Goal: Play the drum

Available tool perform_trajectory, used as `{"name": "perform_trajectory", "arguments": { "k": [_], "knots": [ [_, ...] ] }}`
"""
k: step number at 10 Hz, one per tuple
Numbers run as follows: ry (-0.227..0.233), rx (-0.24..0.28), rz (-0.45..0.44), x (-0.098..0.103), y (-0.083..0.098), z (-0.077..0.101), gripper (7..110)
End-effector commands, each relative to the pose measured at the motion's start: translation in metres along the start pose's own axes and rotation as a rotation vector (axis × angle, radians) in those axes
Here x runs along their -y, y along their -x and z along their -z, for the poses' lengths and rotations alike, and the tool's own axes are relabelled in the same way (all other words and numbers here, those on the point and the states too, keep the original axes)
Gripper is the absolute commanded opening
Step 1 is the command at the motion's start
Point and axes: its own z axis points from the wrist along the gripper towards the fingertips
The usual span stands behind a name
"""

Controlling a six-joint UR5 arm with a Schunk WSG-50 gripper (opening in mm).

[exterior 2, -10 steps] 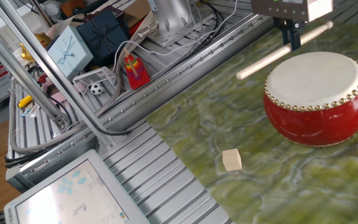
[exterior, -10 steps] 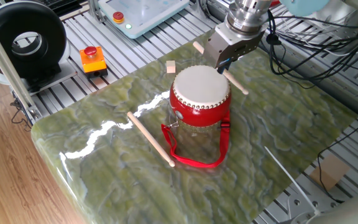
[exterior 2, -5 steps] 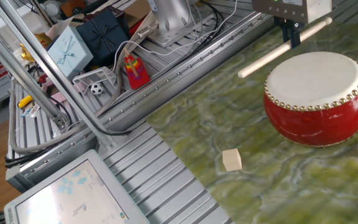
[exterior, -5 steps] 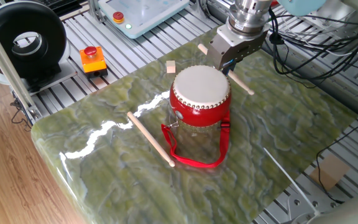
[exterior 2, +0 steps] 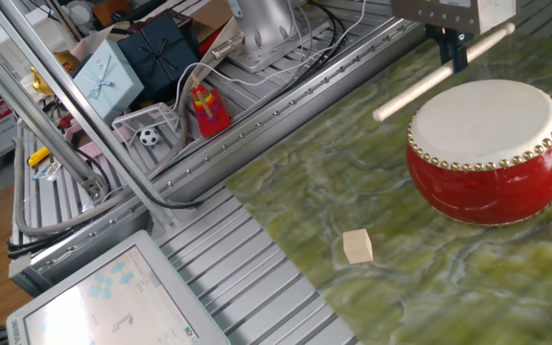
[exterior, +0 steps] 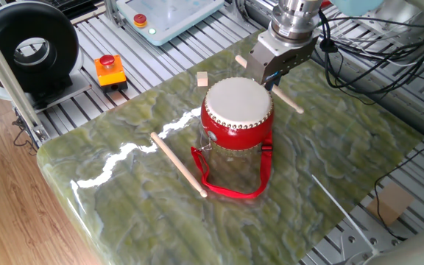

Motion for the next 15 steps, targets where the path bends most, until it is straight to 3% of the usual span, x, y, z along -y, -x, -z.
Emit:
{"name": "perform_trajectory", "arguments": {
  "k": [1, 4, 8, 12, 15],
  "knots": [
    [0.014, 0.006, 0.014, -0.003, 0.010, -0.008, 7],
    [-0.017, -0.004, 0.016, 0.002, 0.013, -0.017, 7],
    [0.011, 0.005, -0.007, -0.014, -0.011, 0.006, 7],
    [0.063, 0.083, -0.003, -0.025, 0.008, 0.009, 7],
    [0.055, 0.071, -0.007, -0.022, 0.006, 0.007, 7]
  ]
}}
